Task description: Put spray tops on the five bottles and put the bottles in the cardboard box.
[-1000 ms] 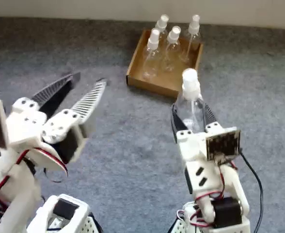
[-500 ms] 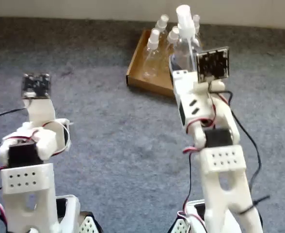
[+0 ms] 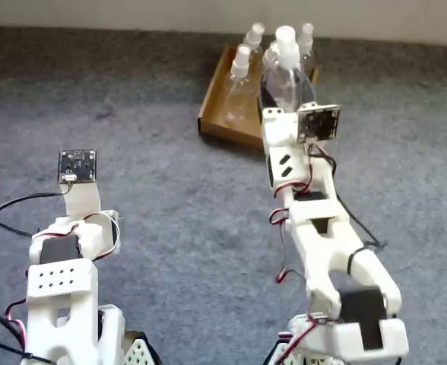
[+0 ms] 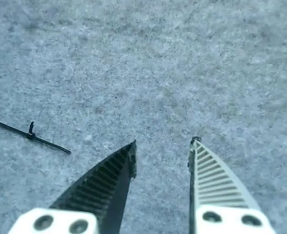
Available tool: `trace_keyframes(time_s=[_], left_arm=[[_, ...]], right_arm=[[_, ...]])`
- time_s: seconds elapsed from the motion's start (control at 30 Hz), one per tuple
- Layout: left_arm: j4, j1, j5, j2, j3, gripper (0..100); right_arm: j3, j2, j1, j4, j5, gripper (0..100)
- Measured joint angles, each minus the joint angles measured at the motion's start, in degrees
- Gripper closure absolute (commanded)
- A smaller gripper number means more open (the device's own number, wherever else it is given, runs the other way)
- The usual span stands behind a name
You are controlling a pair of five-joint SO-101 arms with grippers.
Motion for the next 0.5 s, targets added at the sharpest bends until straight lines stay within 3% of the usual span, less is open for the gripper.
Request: trace_keyframes(time_s=[0.3, 0.5], left_arm=[[-2.29, 0.00, 0.00, 0.00, 1.58, 83], [-4.84, 0.00, 0.00, 0.00, 2.90, 83]], right_arm=[[-3.87, 1.76, 3.43, 8.35, -9.05, 99.2], [15.03, -10.55, 2.37, 6.51, -6.24, 99.3]])
